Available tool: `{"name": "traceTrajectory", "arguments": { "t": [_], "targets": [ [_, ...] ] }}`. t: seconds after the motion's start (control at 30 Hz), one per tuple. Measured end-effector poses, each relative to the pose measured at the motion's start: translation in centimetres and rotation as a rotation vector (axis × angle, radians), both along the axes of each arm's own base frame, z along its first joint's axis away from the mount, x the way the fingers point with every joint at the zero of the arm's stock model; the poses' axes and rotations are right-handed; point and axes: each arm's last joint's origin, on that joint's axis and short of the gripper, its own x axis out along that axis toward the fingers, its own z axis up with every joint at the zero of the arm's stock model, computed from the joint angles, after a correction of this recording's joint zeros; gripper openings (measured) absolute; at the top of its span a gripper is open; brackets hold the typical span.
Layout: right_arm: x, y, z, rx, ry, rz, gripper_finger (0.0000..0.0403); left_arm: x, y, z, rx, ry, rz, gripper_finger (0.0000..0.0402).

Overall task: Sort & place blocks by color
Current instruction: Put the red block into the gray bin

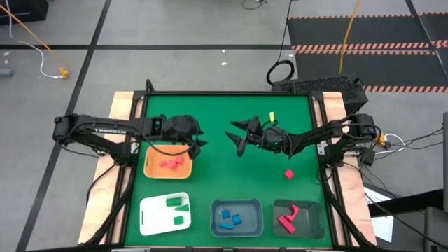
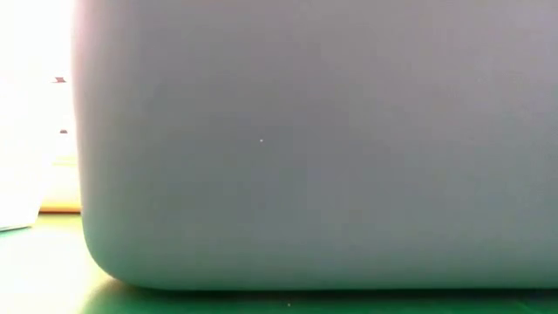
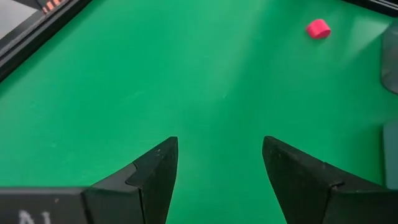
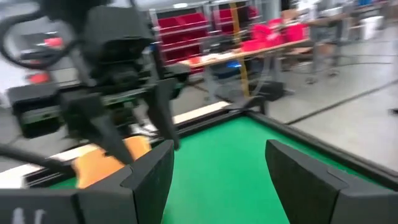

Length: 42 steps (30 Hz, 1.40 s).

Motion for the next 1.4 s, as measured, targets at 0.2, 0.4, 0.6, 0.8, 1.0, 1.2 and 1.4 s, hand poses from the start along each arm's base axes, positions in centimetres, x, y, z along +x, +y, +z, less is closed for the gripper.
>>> {"name": "traceTrajectory", "arguments": {
  "t": [0.2,0.4,0.6,0.8,1.0,1.2,1.4],
  "targets": [
    [0.1,0.2,0.3,0.002,-0.033,0.08,0.0244,0.1,-1.1,0.0,-0.012,-0.008,-0.033,0.0237],
    [0.2,1.1,0.5,-0.001,-0.05,0.212,0.0244,0.3,-2.5,0.1,-0.016,-0.021,-0.085,0.0237],
    [0.1,2.6,1.1,-0.086,-0.082,0.425,0.0244,0.4,-3.9,0.4,-0.014,-0.053,-0.14,0.0237],
    [-0.6,2.8,2.2,-0.047,-0.074,0.497,0.0244,0.3,-5.2,0.4,-0.011,-0.059,-0.164,0.0237],
    [-2.6,3.1,4.2,0.002,0.011,0.511,0.0244,0.2,-6.4,0.4,0.002,-0.061,-0.176,0.0237],
    [-4.9,4.0,7.0,-0.032,-0.028,0.547,0.0244,0.1,-6.9,0.5,0.023,-0.071,-0.155,0.0237],
    [-6.3,4.6,7.9,-0.227,0.013,0.57,0.0244,0.3,-6.9,0.8,0.027,-0.105,-0.145,0.0237]
  ]
}}
